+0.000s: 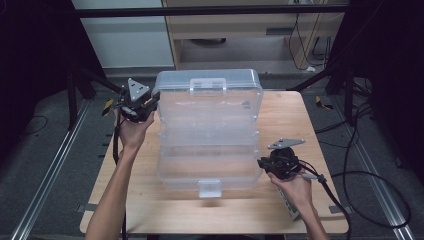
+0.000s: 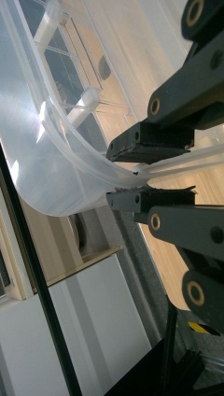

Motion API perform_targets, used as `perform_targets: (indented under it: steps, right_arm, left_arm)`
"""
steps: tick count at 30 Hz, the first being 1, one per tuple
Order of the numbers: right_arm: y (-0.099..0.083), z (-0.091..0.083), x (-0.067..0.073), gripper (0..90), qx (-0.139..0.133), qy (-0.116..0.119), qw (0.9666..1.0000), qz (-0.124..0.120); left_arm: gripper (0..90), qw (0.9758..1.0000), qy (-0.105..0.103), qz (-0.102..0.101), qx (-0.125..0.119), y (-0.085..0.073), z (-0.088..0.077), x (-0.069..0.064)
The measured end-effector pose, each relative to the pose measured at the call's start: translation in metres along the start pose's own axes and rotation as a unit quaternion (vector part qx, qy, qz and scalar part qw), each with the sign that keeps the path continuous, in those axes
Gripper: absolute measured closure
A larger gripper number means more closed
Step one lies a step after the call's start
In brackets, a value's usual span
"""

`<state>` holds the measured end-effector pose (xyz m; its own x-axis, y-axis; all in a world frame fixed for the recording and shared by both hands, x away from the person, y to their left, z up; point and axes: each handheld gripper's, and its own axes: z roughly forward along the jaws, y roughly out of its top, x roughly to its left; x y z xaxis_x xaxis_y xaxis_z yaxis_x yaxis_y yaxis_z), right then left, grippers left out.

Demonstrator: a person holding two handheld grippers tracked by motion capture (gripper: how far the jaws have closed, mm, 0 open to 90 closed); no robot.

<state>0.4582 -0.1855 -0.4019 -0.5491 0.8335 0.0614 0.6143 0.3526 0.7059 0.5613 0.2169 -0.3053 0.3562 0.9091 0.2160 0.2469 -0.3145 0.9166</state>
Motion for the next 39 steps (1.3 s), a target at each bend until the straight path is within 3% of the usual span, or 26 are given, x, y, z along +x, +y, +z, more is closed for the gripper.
perform_targets:
  steps: [12, 20, 39]
  right_arm:
    - [0.000, 0.000, 0.000, 79.8, 0.000, 0.000, 1.0000, -0.001]
    - [0.000, 0.000, -0.001, 79.7, 0.000, 0.001, 1.0000, -0.001]
    - [0.000, 0.000, -0.001, 79.7, 0.000, 0.002, 1.0000, -0.001]
  left_arm:
    - [75.1, 1.0000, 0.001, -0.004, 0.002, 0.002, 0.009, 0.003]
    - [75.9, 0.9997, -0.011, -0.021, -0.003, 0.002, 0.016, 0.008]
    - [76.0, 0.9997, -0.011, -0.022, 0.001, 0.004, 0.028, 0.011]
